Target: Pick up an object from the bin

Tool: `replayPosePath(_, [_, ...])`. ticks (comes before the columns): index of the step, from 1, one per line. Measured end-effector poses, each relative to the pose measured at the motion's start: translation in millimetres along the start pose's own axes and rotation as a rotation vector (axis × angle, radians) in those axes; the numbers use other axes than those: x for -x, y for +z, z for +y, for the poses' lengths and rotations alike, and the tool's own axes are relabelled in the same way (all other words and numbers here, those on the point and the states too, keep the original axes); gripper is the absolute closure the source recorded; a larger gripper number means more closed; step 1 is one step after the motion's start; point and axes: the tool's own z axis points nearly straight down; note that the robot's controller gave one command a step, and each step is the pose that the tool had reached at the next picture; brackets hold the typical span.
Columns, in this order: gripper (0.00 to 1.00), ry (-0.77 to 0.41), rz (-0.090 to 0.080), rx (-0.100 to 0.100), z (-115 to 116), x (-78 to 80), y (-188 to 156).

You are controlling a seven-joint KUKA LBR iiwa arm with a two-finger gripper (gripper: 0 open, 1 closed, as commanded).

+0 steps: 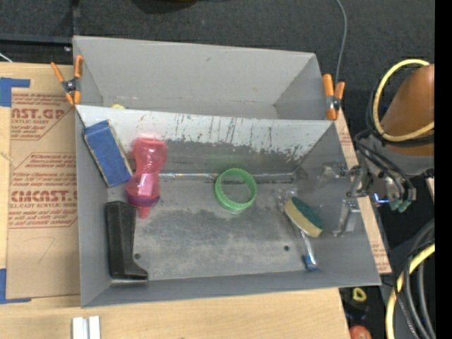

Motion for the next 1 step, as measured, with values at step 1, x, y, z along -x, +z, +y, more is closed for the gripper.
replayPosePath(1, [0.0,0.175,-0.008,0.001,5.1,51.0,149.3])
